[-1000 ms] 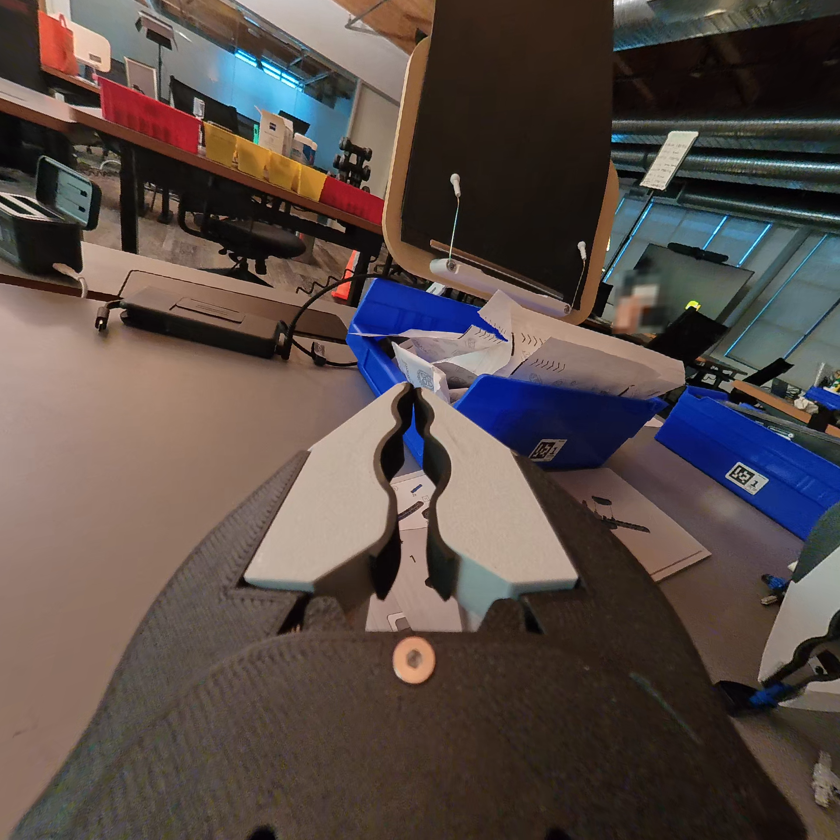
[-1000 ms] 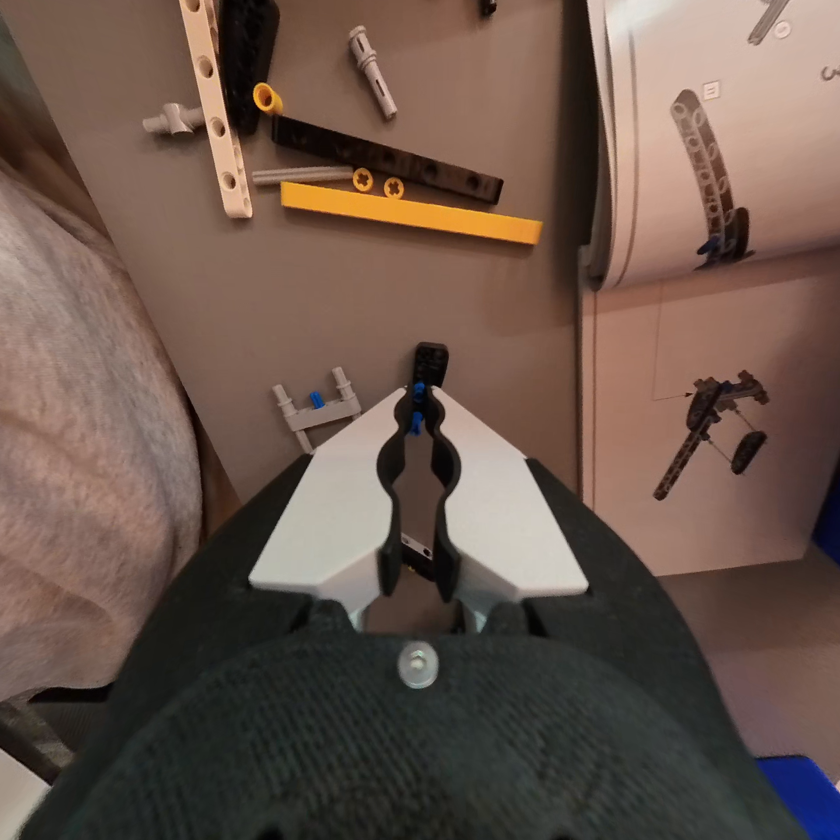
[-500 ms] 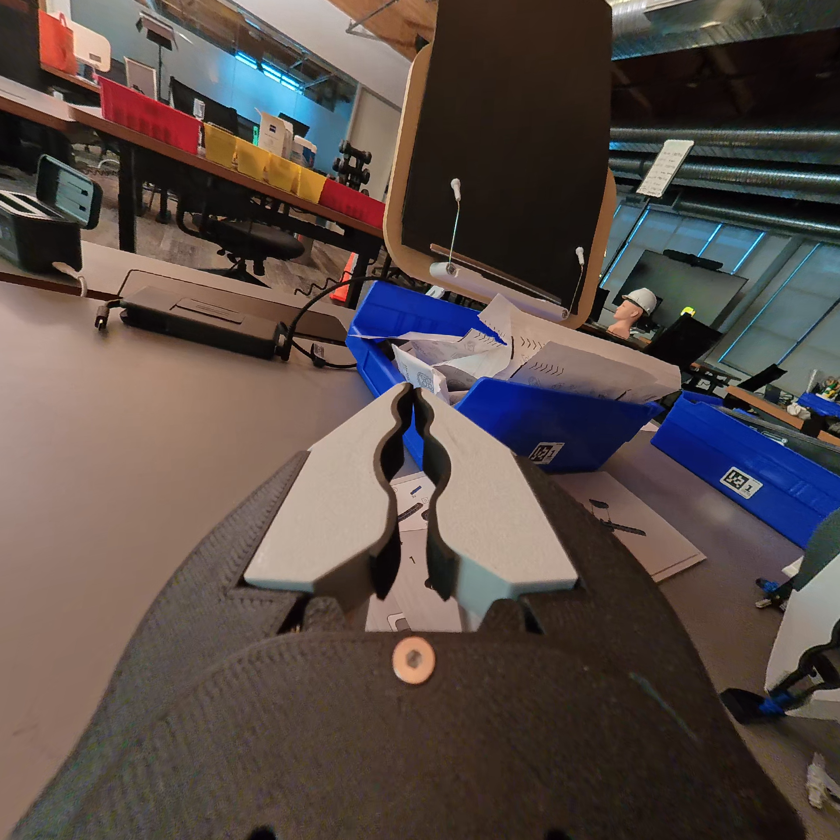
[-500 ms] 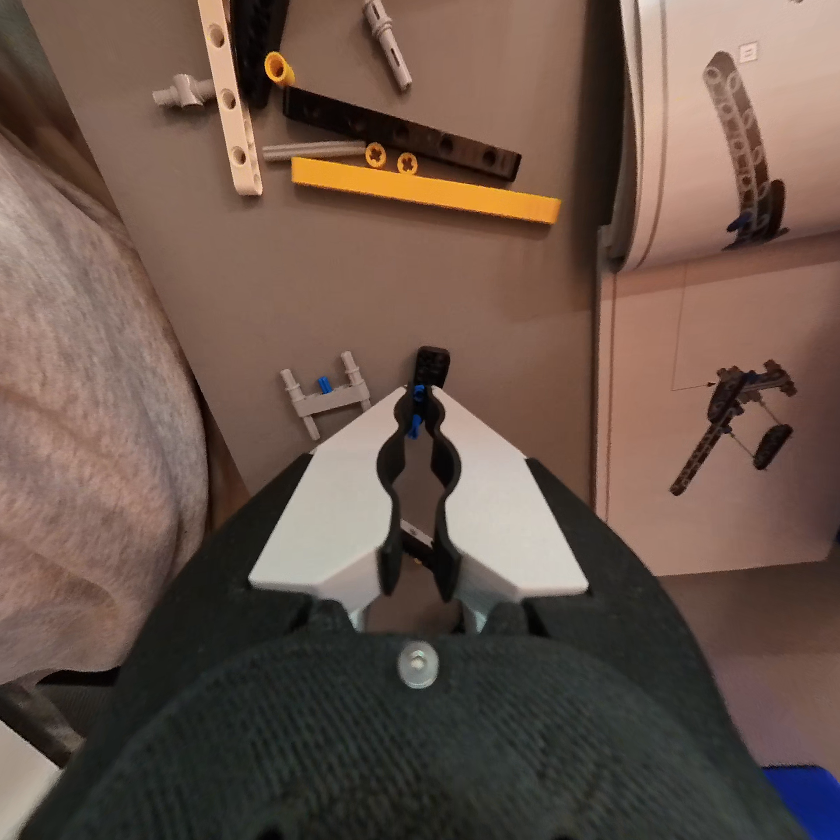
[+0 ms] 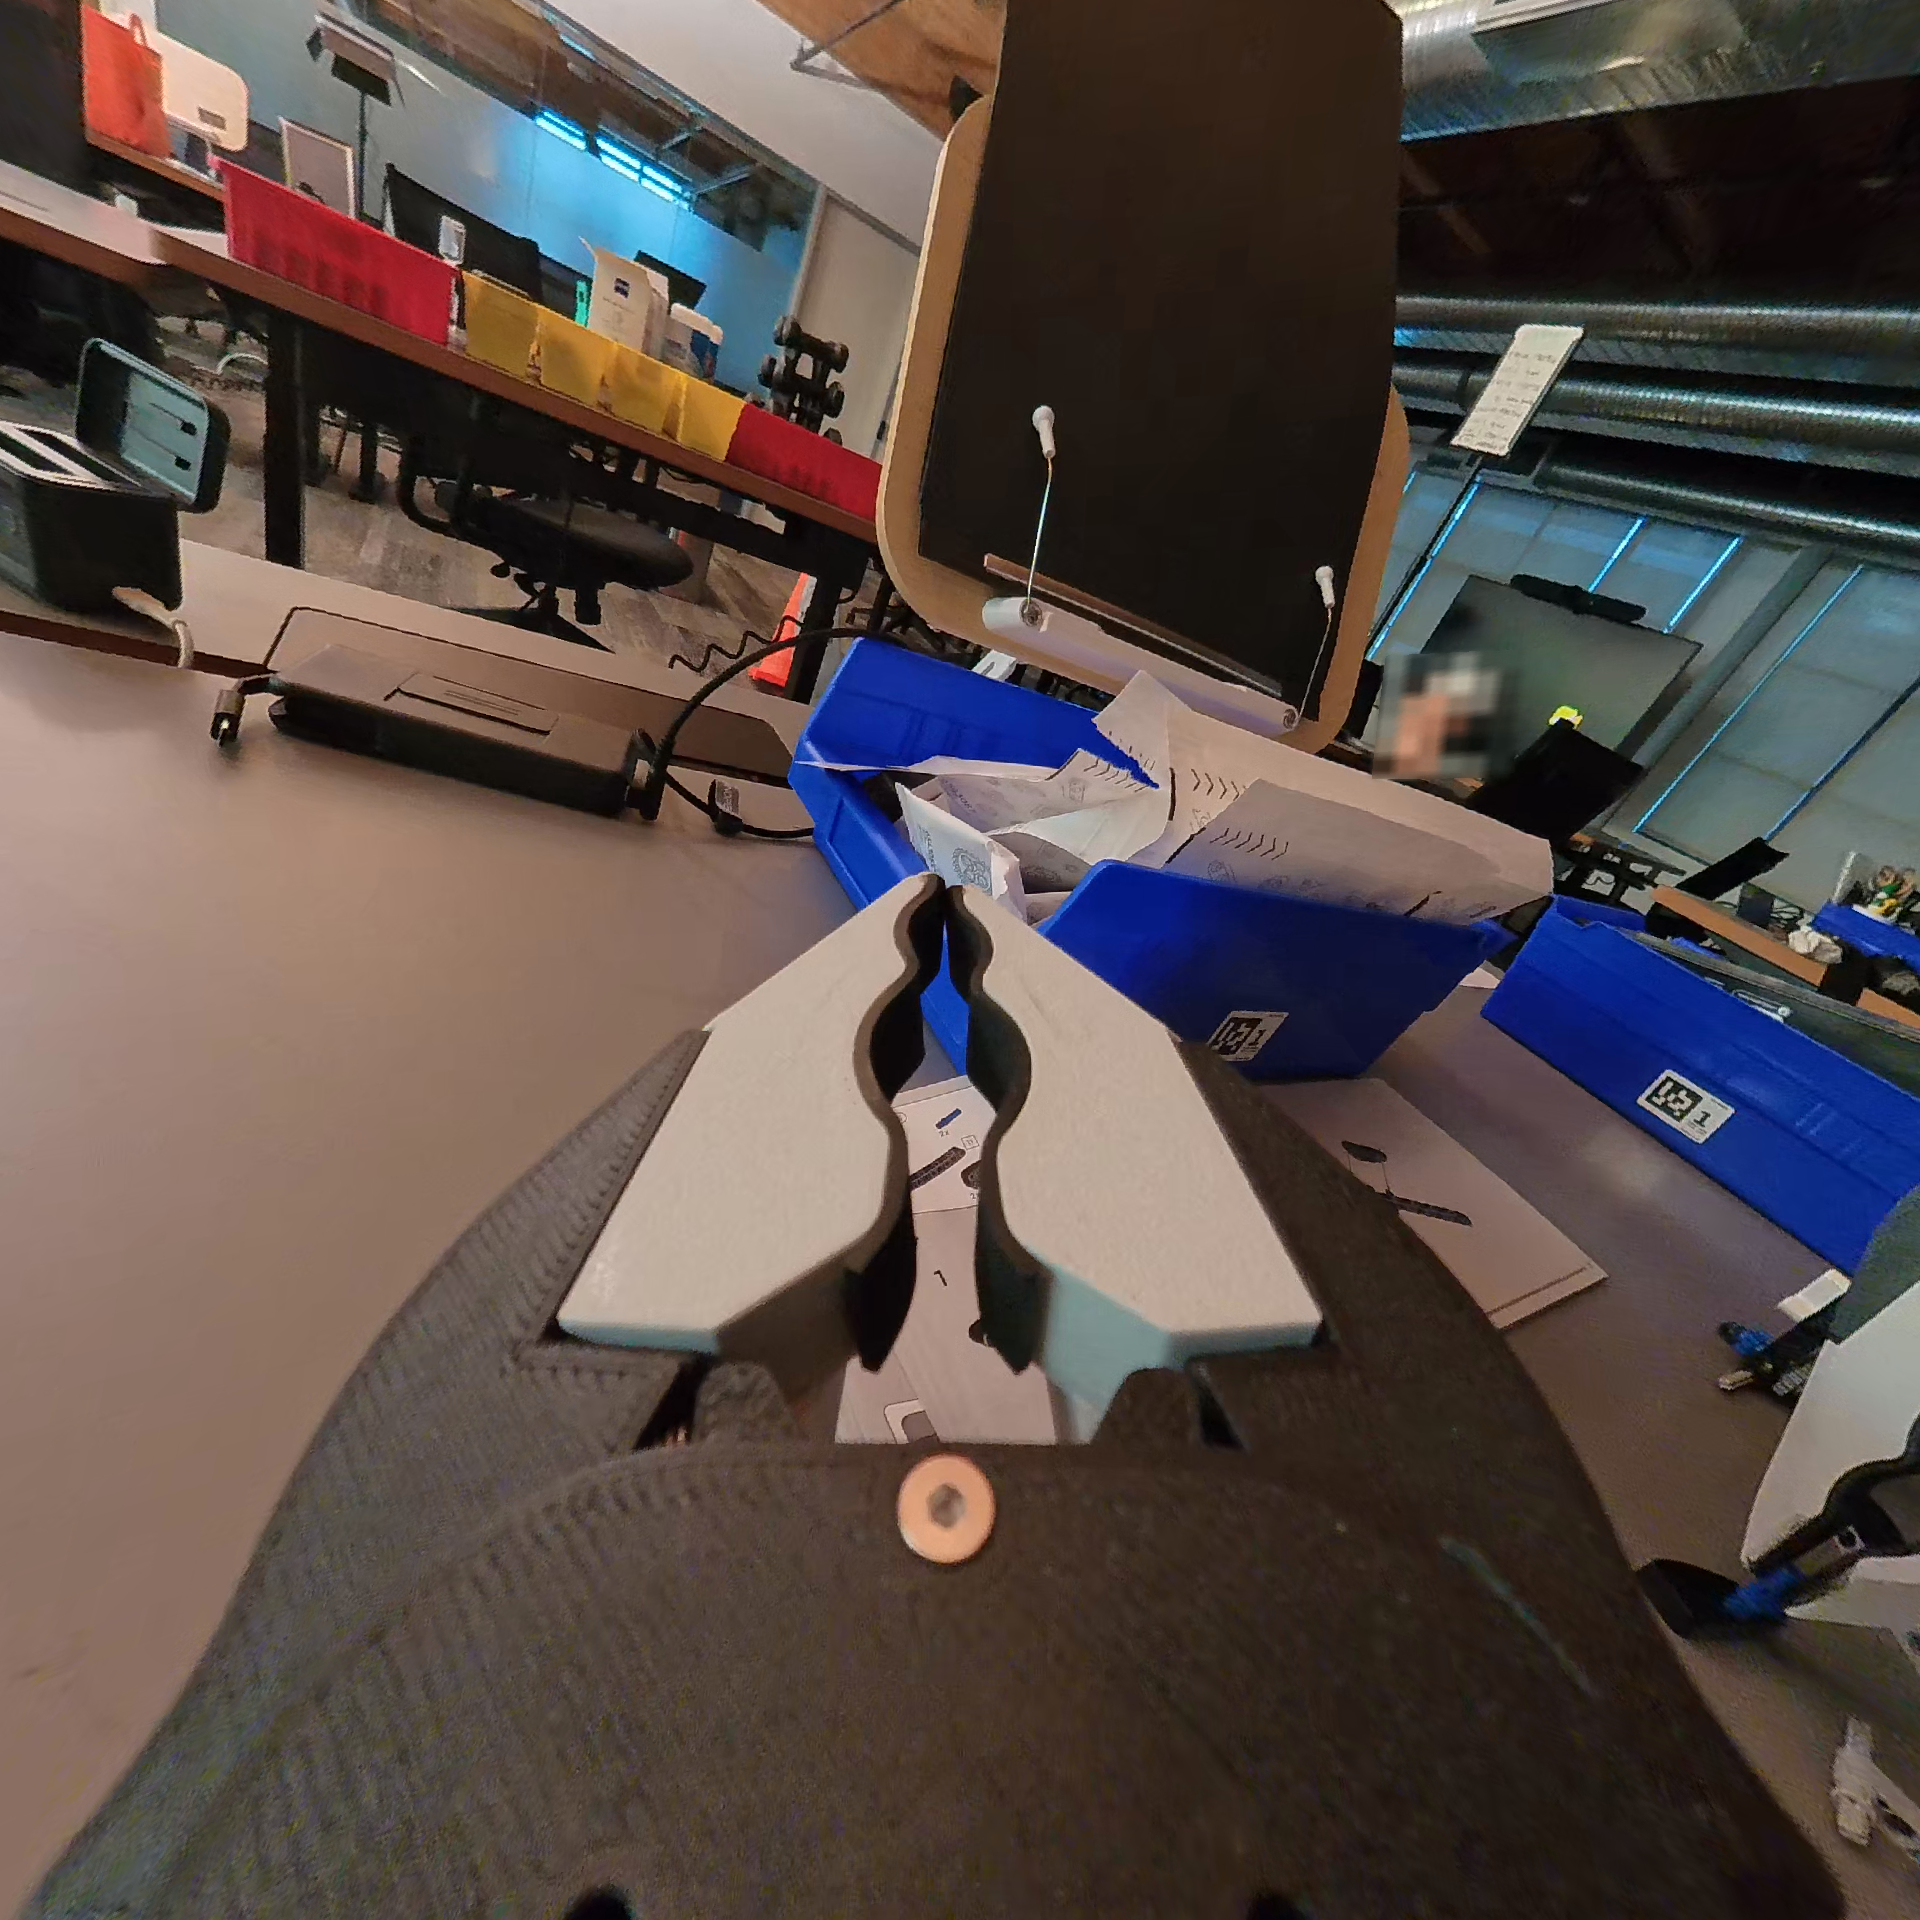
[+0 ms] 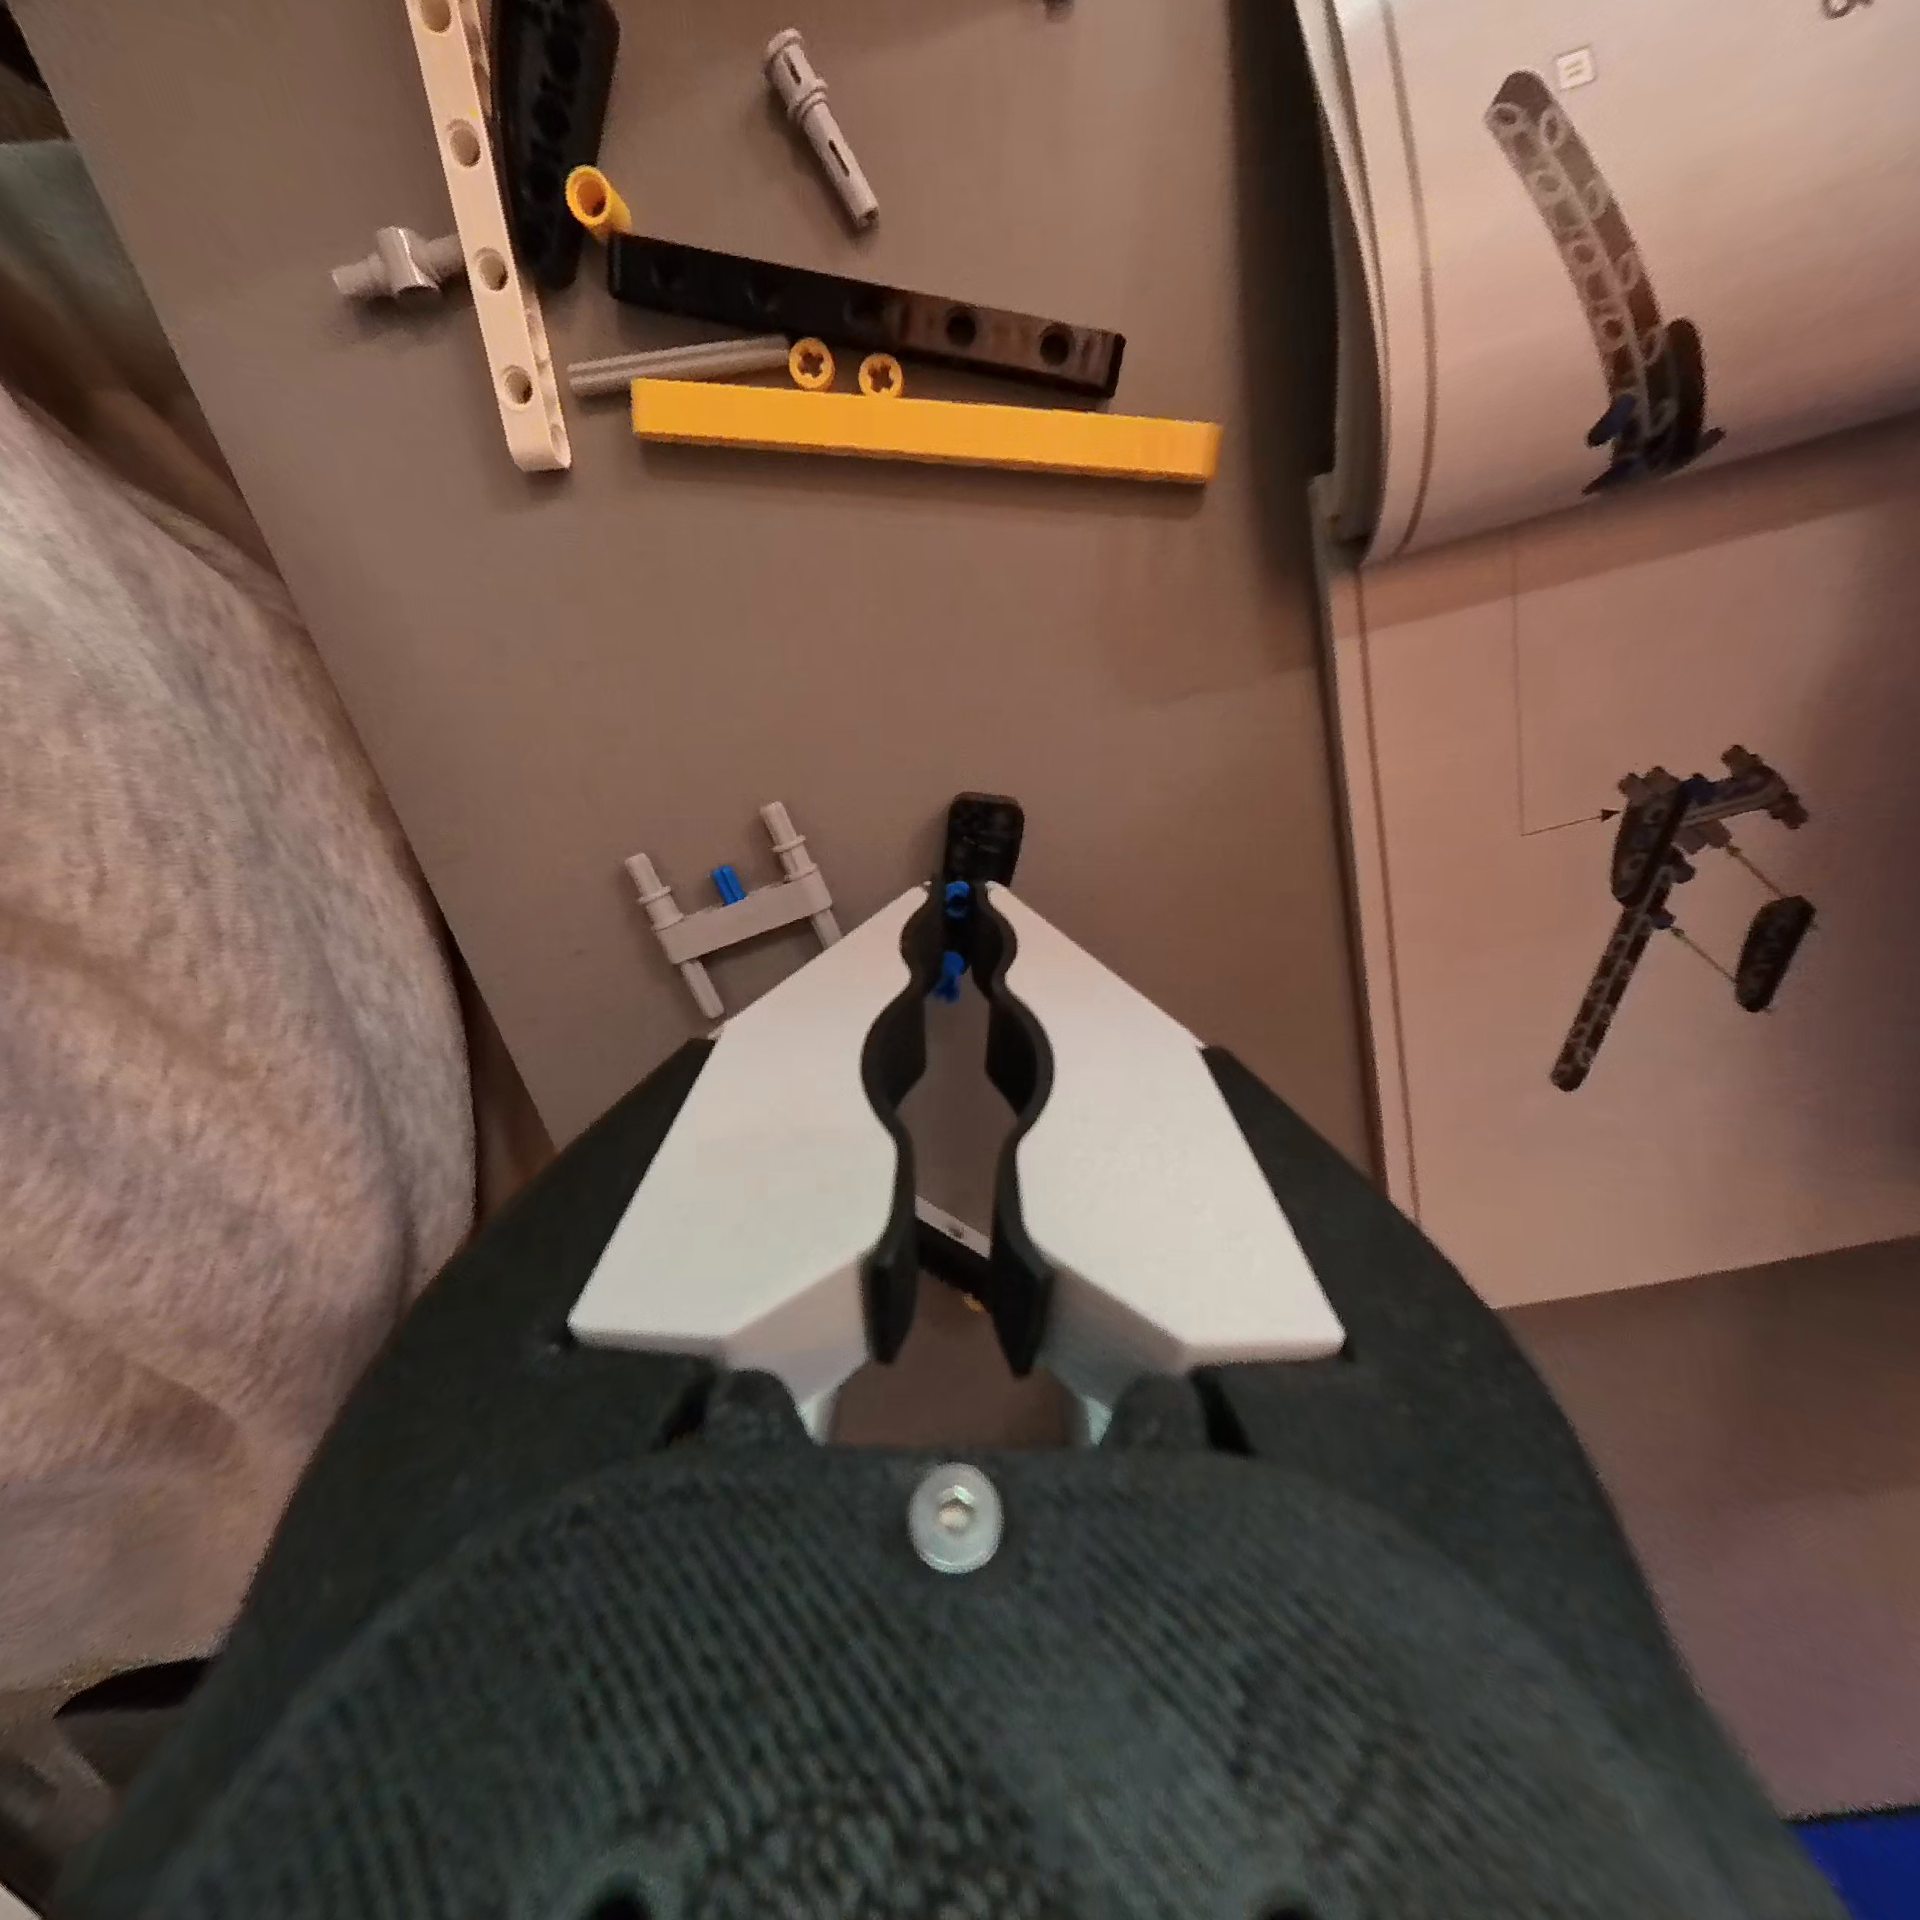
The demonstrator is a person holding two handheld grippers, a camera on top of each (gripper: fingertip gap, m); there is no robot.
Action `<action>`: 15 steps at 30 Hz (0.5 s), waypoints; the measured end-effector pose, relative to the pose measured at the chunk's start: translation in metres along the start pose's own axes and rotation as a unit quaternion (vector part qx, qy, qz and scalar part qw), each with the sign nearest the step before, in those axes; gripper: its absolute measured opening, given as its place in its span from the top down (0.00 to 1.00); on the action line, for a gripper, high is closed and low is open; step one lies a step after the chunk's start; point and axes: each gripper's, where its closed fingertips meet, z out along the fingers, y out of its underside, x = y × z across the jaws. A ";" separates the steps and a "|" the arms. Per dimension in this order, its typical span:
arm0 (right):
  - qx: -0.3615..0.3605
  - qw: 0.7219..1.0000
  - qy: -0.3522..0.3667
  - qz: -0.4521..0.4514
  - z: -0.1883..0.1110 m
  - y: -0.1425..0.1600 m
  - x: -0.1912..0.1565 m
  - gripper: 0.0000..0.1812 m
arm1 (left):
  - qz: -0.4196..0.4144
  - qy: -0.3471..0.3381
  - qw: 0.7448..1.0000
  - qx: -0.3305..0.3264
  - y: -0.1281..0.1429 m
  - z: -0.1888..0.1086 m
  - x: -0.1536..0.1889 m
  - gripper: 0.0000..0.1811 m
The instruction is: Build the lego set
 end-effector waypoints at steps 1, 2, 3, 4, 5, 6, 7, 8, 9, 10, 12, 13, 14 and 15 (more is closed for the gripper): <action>0.002 1.000 0.000 0.001 0.000 0.000 0.000 0.98 | 0.000 0.000 1.000 0.000 0.000 0.000 0.000 1.00; 0.004 1.000 0.000 0.002 0.000 0.001 0.000 0.98 | -0.001 0.000 1.000 0.000 0.000 0.000 0.000 1.00; 0.004 1.000 -0.001 0.003 0.000 0.001 -0.001 0.98 | -0.001 0.000 1.000 0.000 0.000 0.000 0.000 1.00; 0.001 1.000 -0.004 0.001 0.000 0.003 -0.002 0.98 | -0.001 0.000 1.000 0.001 0.000 0.000 0.000 1.00; -0.003 1.000 -0.003 -0.003 0.000 0.004 -0.002 0.98 | -0.001 0.000 1.000 0.001 0.000 0.000 0.000 1.00; -0.007 1.000 -0.003 -0.005 0.001 0.005 -0.002 0.98 | -0.002 0.001 1.000 0.001 -0.001 0.000 0.000 1.00; -0.015 1.000 -0.005 -0.008 0.002 0.007 -0.004 0.98 | -0.002 0.001 1.000 0.001 -0.001 0.000 0.000 1.00; -0.031 0.999 -0.005 -0.012 0.006 0.012 -0.005 0.98 | -0.002 0.001 1.000 0.001 -0.001 0.000 0.000 1.00; -0.042 0.999 0.002 -0.024 0.009 0.016 -0.005 0.99 | -0.002 0.001 1.000 0.001 -0.001 0.000 0.000 1.00; -0.034 0.999 0.003 -0.033 0.010 0.015 -0.006 0.98 | -0.002 0.002 1.000 0.002 -0.001 -0.001 0.000 1.00; -0.020 0.999 0.002 -0.026 0.010 0.011 -0.007 0.98 | -0.001 0.001 1.000 0.003 -0.001 -0.001 0.000 1.00; -0.013 1.000 0.002 -0.023 0.009 0.009 -0.005 0.99 | -0.001 0.001 1.000 0.002 -0.001 -0.001 0.000 1.00; -0.010 1.000 0.002 -0.018 0.007 0.007 -0.003 0.99 | -0.002 0.001 1.000 0.003 -0.001 -0.001 0.000 1.00; -0.003 1.000 0.001 -0.013 0.006 0.005 -0.002 0.99 | -0.002 0.001 1.000 0.003 -0.001 -0.001 0.000 1.00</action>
